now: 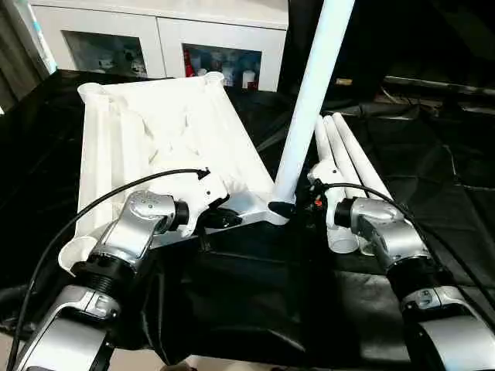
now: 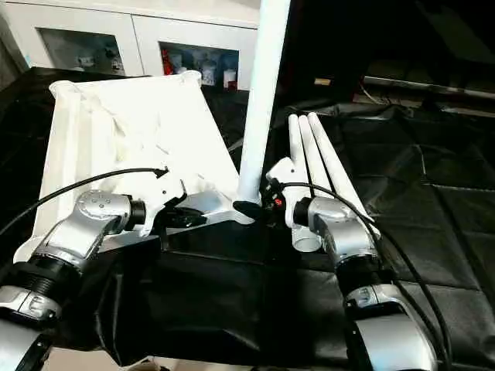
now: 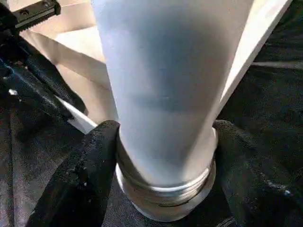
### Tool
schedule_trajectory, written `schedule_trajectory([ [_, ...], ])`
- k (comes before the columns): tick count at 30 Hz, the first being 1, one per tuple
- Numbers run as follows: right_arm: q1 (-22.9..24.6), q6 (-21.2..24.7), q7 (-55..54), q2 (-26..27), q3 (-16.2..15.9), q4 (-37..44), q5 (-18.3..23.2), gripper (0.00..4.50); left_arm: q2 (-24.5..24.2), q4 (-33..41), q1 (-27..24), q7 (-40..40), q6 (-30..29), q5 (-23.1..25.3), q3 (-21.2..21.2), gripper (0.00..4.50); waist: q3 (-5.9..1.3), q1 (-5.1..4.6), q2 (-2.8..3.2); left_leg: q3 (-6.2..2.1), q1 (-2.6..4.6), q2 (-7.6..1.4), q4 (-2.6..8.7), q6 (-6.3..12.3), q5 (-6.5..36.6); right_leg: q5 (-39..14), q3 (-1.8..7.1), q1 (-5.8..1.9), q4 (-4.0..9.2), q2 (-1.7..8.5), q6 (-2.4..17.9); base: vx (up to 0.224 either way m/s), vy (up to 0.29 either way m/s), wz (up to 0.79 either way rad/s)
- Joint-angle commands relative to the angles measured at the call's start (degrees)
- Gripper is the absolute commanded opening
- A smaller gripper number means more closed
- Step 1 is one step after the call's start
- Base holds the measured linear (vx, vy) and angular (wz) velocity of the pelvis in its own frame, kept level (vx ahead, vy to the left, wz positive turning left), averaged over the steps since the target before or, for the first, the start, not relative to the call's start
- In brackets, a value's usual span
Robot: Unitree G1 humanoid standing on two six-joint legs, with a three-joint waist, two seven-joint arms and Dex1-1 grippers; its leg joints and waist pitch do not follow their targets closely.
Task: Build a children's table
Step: Rotate leg to tighten
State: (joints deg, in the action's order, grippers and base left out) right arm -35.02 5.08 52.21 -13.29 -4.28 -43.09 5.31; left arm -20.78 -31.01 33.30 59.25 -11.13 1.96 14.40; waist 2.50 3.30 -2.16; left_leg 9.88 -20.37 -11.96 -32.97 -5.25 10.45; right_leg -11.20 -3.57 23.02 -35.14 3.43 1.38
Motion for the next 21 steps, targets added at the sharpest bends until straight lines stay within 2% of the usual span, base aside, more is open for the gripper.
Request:
schedule_trajectory([
  [1, 1.1, 1.2, -3.0, 1.6, -0.4, 0.1, -0.1, 2.75, 1.4, -1.5, -0.5, -3.4, -1.8, 0.6, 0.1, 0.0, -3.2, 0.13, -0.25, 0.16, 0.16, -1.39, 3.31, 3.51, 7.2, -5.6, 2.81, -3.2, 3.65, 4.34, 13.2, 0.0, 0.0, 0.0],
  [3, 1.3, 1.6, -7.0, 3.1, 0.4, -0.5, -0.5, 2.75, 2.6, -2.5, 0.1, -6.8, -3.0, 1.4, -0.4, 0.0, -2.97, 0.09, -0.23, 0.13, 0.28, -1.39, 3.48, 2.68, 9.0, -9.3, 2.84, -3.05, 4.07, 4.42, 12.4, 0.0, 0.0, 0.0],
  [4, 1.3, 2.8, -13.5, 5.7, 1.9, -1.8, -0.6, 2.75, 5.3, -4.1, 1.4, -12.9, -5.7, 2.0, -1.6, 0.0, -2.79, -0.03, -0.22, 0.1, 0.48, -1.39, 3.64, 1.72, 10.7, -13.2, 2.91, -2.79, 4.43, 4.38, 11.4, 0.0, 0.0, 0.0],
  [6, 0.8, 3.6, -19.8, 8.0, 3.2, -3.7, -0.8, 2.74, 8.0, -5.6, 2.7, -17.9, -7.7, 2.1, -2.8, 0.0, -2.69, -0.08, -0.17, 0.03, 0.88, -1.33, 3.78, 0.36, 11.8, -16.3, 2.92, -2.47, 4.87, 4.36, 10.5, 0.0, 0.0, 0.0],
  [7, 0.4, 3.9, -22.5, 9.0, 3.7, -4.5, -0.9, 2.74, 9.1, -6.1, 3.1, -19.7, -8.4, 2.0, -3.3, 0.0, -2.76, 0.05, -0.19, -0.04, 0.97, -1.26, 3.72, 0.2, 12.4, -17.4, 2.83, -2.51, 4.92, 4.43, 10.2, 0.0, 0.0, 0.0],
  [8, -1.6, 5.1, -30.2, 12.3, 6.4, -8.2, 0.6, 2.74, 12.5, -7.6, 4.6, -24.0, -9.6, 2.3, -3.4, 0.0, -2.72, 0.13, -0.13, 0.05, 0.91, -1.27, 3.72, 0.37, 12.8, -18.5, 2.98, -2.39, 5.2, 4.46, 9.6, 0.0, 0.0, 0.0],
  [10, -2.7, 5.3, -33.1, 13.7, 7.2, -10.0, 1.1, 2.74, 14.1, -8.1, 5.2, -26.0, -10.4, 2.5, -3.4, 0.0, -2.77, -0.02, -0.09, -0.13, 0.91, -1.17, 3.83, -0.25, 13.5, -19.5, 2.84, -2.34, 5.22, 4.36, 9.1, 0.0, 0.0, 0.0],
  [14, -4.6, 4.6, -35.1, 16.6, 6.7, -11.7, 0.1, 2.74, 17.6, -7.6, 6.2, -29.7, -12.6, 3.2, -3.0, 0.0, -2.95, 0.33, 0.01, -0.08, 0.79, -1.18, 3.78, 0.39, 12.8, -15.9, 2.82, -2.47, 5.01, 4.36, 9.1, 0.0, 0.0, 0.0],
  [15, -4.6, 4.6, -35.1, 16.6, 6.7, -11.7, 0.1, 3.43, 17.6, -7.6, 6.2, -29.7, -12.6, 3.2, -3.0, 0.0, -2.96, 0.3, -0.03, -0.04, 0.67, -1.21, 3.77, 0.57, 12.6, -15.1, 2.85, -2.52, 4.97, 4.35, 9.1, 0.0, 0.0, 0.0],
  [18, -5.1, 2.8, -34.2, 16.7, 6.4, -11.3, -0.7, 3.49, 18.1, -7.4, 6.1, -30.8, -12.7, 4.0, -2.7, 0.0, -3.15, 0.26, -0.1, -0.16, 0.16, -1.17, 3.79, 1.43, 10.3, -10.5, 2.76, -3.1, 4.46, 4.34, 9.7, 0.0, 0.0, 0.0],
  [19, -5.3, 1.7, -34.6, 16.2, 6.6, -11.5, -1.2, 3.63, 17.7, -7.7, 6.1, -30.7, -12.2, 4.1, -2.7, 0.0, -3.17, 0.25, 0.14, -0.17, 0.21, -1.18, 3.77, 1.51, 10.2, -10.2, 2.74, -3.05, 4.48, 4.38, 9.8, 0.0, 0.0, 0.0],
  [20, -5.4, 1.1, -34.9, 15.8, 6.6, -11.6, -1.4, 3.78, 17.5, -7.8, 6.2, -30.7, -12.0, 4.1, -2.8, 0.0, -3.18, -0.09, -0.1, -0.2, -0.06, -1.04, 3.76, 1.73, 10.0, -9.9, 2.67, -3.27, 4.44, 4.31, 10.0, 0.0, 0.0, 0.0],
  [21, -5.4, 0.9, -34.9, 15.7, 6.6, -11.7, -1.5, 3.78, 17.5, -7.8, 6.2, -30.7, -12.0, 4.1, -2.8, 0.0, -3.29, -0.28, -0.06, -0.2, -0.08, -1.03, 3.68, 1.88, 9.6, -9.5, 2.67, -3.31, 4.44, 4.37, 10.2, 0.0, 0.0, 0.0],
])
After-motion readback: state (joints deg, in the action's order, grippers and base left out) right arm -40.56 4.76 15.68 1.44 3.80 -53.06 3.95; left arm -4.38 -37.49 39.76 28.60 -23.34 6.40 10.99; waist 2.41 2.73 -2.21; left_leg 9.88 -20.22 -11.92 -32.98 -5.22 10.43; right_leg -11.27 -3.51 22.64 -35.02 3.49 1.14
